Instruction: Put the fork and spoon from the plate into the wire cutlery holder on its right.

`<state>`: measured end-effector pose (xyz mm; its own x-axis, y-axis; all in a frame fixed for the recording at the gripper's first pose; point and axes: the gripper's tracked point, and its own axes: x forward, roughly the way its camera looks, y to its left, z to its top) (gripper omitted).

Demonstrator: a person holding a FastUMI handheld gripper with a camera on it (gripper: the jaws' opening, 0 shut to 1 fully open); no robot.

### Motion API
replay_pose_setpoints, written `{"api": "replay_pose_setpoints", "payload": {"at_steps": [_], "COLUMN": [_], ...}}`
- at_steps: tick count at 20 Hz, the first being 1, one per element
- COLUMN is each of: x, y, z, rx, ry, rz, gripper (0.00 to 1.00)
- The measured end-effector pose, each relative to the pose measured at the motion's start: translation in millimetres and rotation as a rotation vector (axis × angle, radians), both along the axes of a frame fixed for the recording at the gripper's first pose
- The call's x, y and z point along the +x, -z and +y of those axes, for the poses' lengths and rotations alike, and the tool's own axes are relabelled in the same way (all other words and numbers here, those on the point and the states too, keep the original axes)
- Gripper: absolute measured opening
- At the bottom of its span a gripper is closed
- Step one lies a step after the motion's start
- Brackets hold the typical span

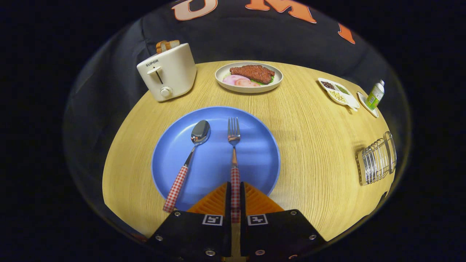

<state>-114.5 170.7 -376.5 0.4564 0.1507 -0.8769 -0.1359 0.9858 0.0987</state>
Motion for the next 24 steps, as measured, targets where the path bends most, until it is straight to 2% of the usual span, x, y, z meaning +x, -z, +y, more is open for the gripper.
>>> {"api": "replay_pose_setpoints", "payload": {"at_steps": [6, 9, 13, 19, 22, 24], "x": [17, 25, 27, 16, 10, 1], "y": [-43, -70, -99, -117, -122, -119], "z": [-11, -33, -89, -191, -228, -248], "rx": [0.053, 0.050, 0.030, -0.056, -0.098, -0.128], "ry": [-0.026, -0.024, 0.022, 0.090, 0.084, 0.047], "rz": [-0.089, -0.128, -0.147, -0.137, -0.124, -0.080], "gripper": [0.08, 0.08, 0.08, 0.08, 0.08, 0.08]}}
